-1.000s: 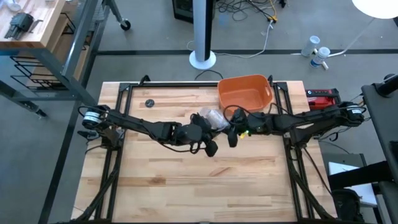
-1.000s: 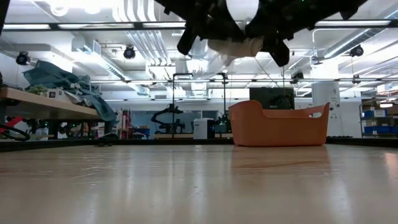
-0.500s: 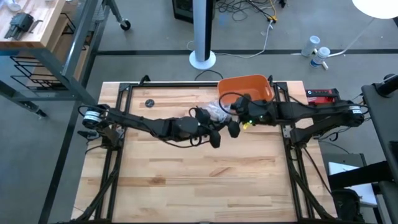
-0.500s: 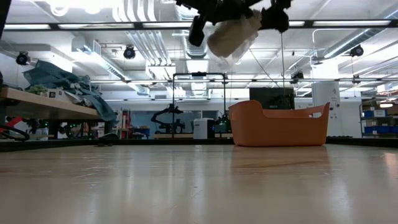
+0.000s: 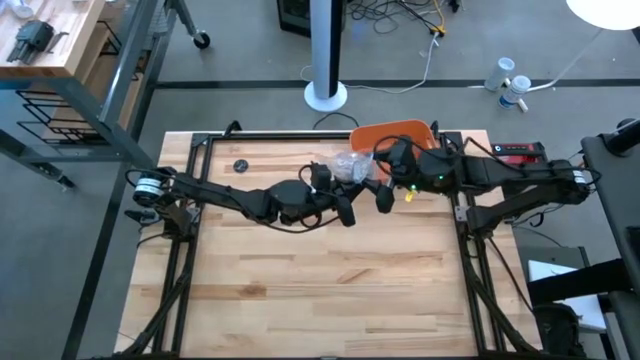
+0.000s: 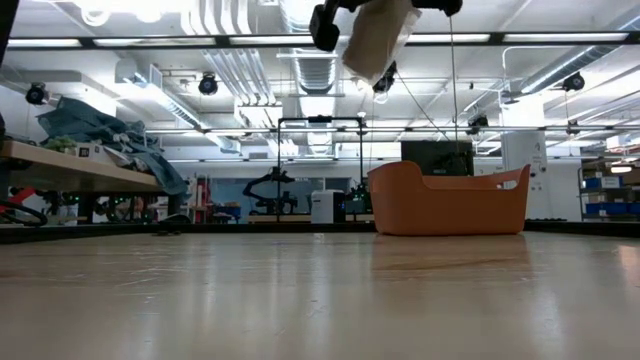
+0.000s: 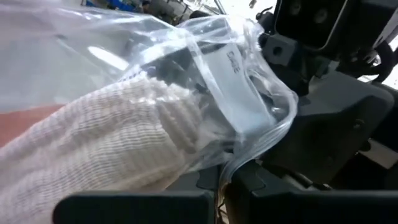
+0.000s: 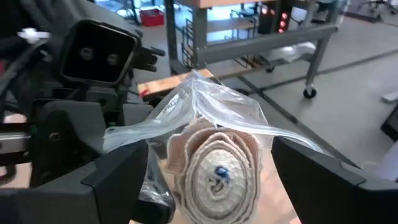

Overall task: Roll bandage
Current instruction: Put the rolled brown bandage into the transparent zip bag, then close the transparent zip bag

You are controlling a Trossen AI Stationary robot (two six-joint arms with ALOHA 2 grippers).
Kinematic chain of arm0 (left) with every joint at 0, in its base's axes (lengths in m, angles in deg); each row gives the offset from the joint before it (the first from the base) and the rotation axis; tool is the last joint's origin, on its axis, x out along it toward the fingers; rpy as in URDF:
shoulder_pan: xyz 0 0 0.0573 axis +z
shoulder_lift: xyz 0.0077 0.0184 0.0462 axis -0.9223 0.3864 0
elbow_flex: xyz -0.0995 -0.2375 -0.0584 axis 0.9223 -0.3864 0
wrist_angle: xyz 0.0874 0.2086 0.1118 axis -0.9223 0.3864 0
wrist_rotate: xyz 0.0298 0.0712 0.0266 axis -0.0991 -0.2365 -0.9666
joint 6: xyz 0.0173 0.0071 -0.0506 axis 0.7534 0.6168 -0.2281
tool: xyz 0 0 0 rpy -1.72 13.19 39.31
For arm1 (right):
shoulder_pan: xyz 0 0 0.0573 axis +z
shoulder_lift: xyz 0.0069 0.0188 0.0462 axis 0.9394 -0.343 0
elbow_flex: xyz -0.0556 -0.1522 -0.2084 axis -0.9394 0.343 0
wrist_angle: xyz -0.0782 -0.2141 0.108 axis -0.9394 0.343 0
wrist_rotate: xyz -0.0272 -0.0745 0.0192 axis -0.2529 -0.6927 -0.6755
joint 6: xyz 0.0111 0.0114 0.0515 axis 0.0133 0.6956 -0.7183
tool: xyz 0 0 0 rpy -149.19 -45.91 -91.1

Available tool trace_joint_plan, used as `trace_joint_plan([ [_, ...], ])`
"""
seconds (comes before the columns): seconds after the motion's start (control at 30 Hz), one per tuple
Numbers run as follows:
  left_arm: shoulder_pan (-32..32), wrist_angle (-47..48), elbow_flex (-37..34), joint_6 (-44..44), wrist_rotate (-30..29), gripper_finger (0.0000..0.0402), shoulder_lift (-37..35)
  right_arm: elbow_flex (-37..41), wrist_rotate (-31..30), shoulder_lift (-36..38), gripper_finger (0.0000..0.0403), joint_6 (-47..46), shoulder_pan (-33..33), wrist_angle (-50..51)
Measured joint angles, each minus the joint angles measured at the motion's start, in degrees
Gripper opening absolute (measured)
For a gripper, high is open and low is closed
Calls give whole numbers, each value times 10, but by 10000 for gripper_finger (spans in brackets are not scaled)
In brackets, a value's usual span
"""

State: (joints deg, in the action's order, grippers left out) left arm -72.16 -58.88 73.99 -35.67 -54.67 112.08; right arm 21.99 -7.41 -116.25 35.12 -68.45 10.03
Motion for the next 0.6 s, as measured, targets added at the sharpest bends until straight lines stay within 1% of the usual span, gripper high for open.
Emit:
trace_joint_plan([
  [0.1, 0, -7, -1, 0, 0, 0, 0, 16, 24, 27, 333, 3, 0, -17],
  [0.17, 1, -37, -12, 14, 0, 0, 0, 31, 28, 50, 332, 6, 0, -28],
  [0.2, 1, -65, -23, 27, 1, 0, 0, 41, 29, 60, 332, 7, 0, -36],
  [0.27, 4, -142, -50, 49, 25, 0, 0, 62, 30, 81, 333, 12, 0, -47],
  [0.33, 10, -205, -79, 42, 36, 0, 0, 79, 29, 99, 334, 20, 0, -69],
  [0.43, 17, -274, -128, 35, 43, 0, 0, 93, 36, 127, 332, 39, 0, -90],
  [0.5, 17, -328, -156, 27, 43, 0, 1, 95, 40, 142, 332, 48, 0, -89],
  [0.6, 17, -434, -187, 22, 47, 0, 1, 97, 40, 156, 333, 58, 0, -74],
])
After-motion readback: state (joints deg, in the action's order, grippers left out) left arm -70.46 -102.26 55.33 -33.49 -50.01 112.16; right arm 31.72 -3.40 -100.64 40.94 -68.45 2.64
